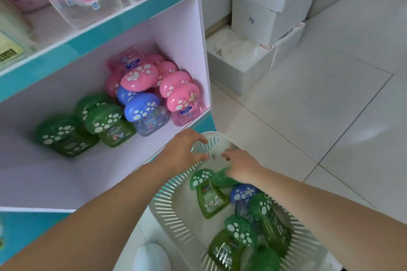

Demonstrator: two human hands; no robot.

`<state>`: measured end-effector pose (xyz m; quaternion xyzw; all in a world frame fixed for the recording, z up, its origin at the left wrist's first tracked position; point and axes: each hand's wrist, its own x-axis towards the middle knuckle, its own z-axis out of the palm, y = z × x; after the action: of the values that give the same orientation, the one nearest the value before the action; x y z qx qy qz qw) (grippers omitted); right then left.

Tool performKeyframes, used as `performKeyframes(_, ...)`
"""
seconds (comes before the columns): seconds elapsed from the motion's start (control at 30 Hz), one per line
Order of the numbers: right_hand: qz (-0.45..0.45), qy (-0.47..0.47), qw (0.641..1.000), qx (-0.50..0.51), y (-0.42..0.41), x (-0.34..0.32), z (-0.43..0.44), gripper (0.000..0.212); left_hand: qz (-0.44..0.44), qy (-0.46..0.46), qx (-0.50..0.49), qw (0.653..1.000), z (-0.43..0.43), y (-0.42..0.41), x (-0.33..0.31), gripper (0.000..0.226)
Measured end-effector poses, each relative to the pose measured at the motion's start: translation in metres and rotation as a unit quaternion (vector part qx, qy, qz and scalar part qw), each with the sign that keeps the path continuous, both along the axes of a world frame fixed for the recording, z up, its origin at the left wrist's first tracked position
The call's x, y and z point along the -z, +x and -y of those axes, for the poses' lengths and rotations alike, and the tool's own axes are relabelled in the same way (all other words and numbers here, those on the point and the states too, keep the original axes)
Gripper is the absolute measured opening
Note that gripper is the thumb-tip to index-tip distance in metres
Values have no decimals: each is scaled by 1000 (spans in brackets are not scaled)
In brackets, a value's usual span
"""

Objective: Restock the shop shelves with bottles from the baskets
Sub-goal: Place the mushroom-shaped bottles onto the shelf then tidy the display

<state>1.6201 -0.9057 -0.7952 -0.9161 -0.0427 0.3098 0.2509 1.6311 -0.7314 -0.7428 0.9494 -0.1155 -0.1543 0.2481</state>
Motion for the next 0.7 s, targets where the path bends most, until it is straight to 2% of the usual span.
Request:
performKeyframes(0.13,-1,-59,991,-117,-8,27,-9,58,-16,-5,3,1000,4,4,4,39)
performKeyframes(0.23,7,-118,971,-206,-12,45,-15,57,-23,-4,5,1000,1,6,6,40)
performKeyframes(0.33,12,-180,953,-243,-12,49,-16,55,-29,-1,3,1000,-8,5,8,40)
performKeyframes(0.53,15,-169,964,-203,-8,40,-12,46,-47,-4,-10,999,-24,4,8,37)
performKeyframes(0.7,-32,-53,998,-8,9,10,-14,47,-67,10,14,998,-28,-2,7,40)
